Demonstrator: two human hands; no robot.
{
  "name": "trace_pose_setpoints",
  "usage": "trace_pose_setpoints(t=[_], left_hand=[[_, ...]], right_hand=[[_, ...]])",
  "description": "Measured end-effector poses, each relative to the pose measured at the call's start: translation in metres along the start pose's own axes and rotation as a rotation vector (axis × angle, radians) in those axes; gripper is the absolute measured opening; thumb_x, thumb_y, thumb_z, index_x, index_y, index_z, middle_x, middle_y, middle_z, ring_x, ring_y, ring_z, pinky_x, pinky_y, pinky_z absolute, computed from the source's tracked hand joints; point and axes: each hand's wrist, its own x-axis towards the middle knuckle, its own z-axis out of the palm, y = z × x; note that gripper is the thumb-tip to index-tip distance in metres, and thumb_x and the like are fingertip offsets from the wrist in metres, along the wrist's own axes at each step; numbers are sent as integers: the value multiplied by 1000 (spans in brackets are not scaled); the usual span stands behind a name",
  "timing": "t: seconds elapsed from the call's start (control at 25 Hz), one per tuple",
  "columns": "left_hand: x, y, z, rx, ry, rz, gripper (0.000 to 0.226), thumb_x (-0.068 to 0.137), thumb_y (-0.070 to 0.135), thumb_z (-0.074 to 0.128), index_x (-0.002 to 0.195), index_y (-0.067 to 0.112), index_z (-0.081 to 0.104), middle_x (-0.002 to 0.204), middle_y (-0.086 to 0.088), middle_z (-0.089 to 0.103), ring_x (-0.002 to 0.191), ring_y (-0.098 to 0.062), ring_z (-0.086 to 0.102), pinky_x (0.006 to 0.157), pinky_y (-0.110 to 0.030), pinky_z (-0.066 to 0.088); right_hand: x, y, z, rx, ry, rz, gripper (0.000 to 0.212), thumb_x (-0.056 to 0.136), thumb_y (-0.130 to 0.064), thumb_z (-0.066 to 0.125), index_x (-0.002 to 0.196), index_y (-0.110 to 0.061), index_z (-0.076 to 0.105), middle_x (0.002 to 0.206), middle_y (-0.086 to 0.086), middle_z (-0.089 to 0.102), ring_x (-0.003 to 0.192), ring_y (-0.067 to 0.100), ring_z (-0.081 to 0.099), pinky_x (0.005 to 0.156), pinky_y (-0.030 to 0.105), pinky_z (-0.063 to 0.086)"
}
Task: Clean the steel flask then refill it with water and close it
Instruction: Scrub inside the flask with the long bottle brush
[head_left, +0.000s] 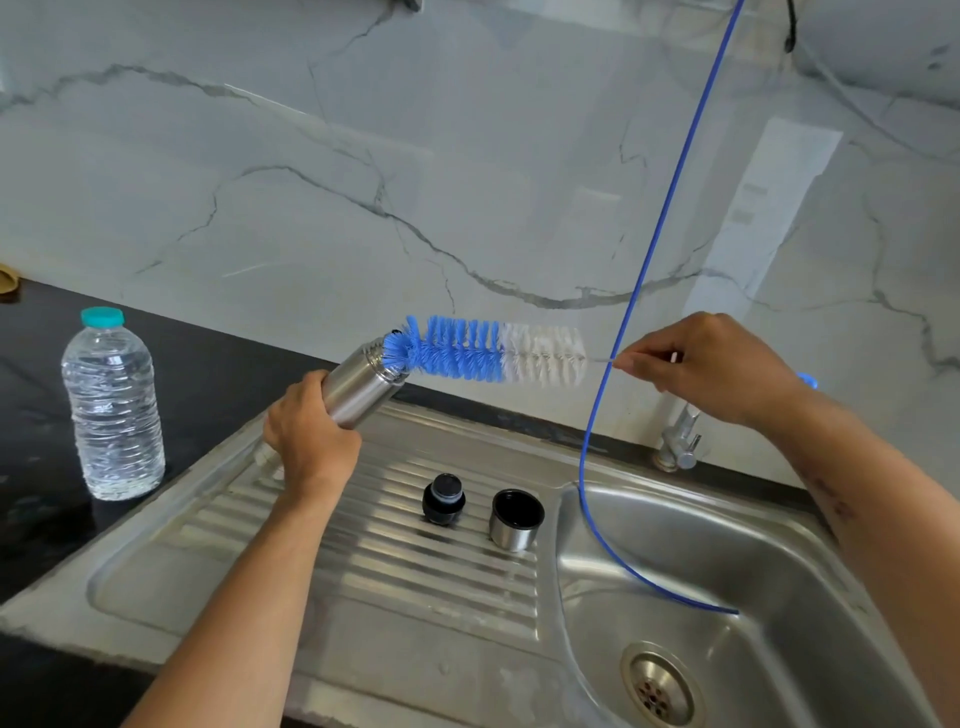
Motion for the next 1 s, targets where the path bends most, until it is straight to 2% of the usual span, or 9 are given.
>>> trace_pose_setpoints(t=[0.16,0.28,0.4,0.48,0.6,0.68,0.8,0.96,1.0], left_hand=[[2,-3,0,1,15,17,74,61,-11,77,128,14,56,111,-12,60,109,-38,51,102,-53,39],[1,-3,2,-21,0,40,73,62,-12,75,127,16,56,113,-9,60,110,-36,50,102,-51,39],[1,-4,2,-43,-15,79,73,62,-13,74,126,18,57,115,-6,61,112,-34,49,101,-51,40],[1,-6,2,-26,-26,125,72,62,-15,72,126,17,58,114,-5,61,113,-34,49,100,-48,37],[1,-5,3,10,-53,189,74,62,-18,70,127,16,60,113,-5,62,116,-33,49,100,-47,36],[-1,-4,4,29,-91,271,76,62,-19,70,128,16,61,115,-5,63,116,-33,51,103,-50,37],[-5,-3,9,58,-156,397,76,60,-18,73,126,17,62,116,-2,63,115,-29,51,103,-46,34],[-9,2,10,-44,-151,307,76,58,-12,77,125,19,61,112,1,62,108,-28,52,93,-46,38],[-10,4,10,-34,-150,341,76,58,-12,78,125,20,61,112,2,63,109,-27,52,93,-45,37]], right_hand=[[12,-4,-20,-76,3,-17,24,95,-47,66,105,-31,81,82,-8,74,82,17,69,83,40,58],[19,-3,-25,-122,-15,-59,25,96,-46,65,106,-29,81,85,-12,73,80,6,64,72,29,48],[23,-4,-29,-176,-31,-116,27,95,-47,64,109,-30,80,89,-18,69,80,-1,59,68,20,40],[25,-2,-33,-228,6,-148,30,94,-50,63,109,-31,80,91,-17,71,79,3,60,68,24,43],[27,-3,-37,-289,66,-201,28,95,-47,65,109,-29,80,79,-22,62,71,2,56,62,24,39],[28,-7,-38,-348,64,-257,27,95,-48,65,108,-30,80,80,-21,64,71,5,57,66,28,44],[32,-15,-39,-451,-15,-277,30,94,-52,63,107,-31,80,92,-13,73,82,11,64,78,36,54],[36,-24,-21,-275,-151,-251,25,96,-49,63,100,-32,80,88,-16,72,85,8,64,85,36,53],[37,-28,-10,-262,-207,-254,24,97,-49,61,97,-34,80,86,-17,71,85,8,64,85,36,52]])
